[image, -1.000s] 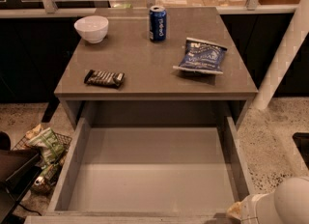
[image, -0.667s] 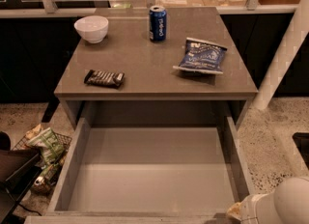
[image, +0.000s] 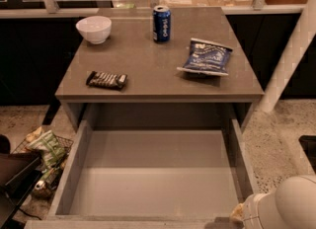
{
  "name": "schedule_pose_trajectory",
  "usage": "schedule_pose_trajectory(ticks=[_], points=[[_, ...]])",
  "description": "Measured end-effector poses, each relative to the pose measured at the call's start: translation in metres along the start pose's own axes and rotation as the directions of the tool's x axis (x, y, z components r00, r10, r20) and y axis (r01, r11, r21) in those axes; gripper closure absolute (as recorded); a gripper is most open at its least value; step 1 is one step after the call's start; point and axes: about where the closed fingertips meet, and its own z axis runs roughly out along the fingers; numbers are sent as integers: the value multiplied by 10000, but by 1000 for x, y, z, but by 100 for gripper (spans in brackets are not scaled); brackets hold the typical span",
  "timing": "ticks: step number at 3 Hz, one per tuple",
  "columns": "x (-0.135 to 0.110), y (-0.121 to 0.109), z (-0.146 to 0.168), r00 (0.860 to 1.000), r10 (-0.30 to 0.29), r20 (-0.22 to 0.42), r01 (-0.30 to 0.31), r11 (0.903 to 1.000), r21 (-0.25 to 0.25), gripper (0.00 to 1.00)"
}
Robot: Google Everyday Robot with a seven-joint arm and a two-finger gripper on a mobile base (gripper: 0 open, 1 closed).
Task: Close top drawer
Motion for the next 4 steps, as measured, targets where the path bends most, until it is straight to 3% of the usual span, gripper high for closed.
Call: schedule_pose_trajectory(ticks=[1,2,4], points=[[0,0,-1,10000,-2,0,2,10000,1,100],[-6,-23,6,9995,-290,82,289,9995,121,100],[-7,-23,4,9995,-291,83,290,9995,124,100]])
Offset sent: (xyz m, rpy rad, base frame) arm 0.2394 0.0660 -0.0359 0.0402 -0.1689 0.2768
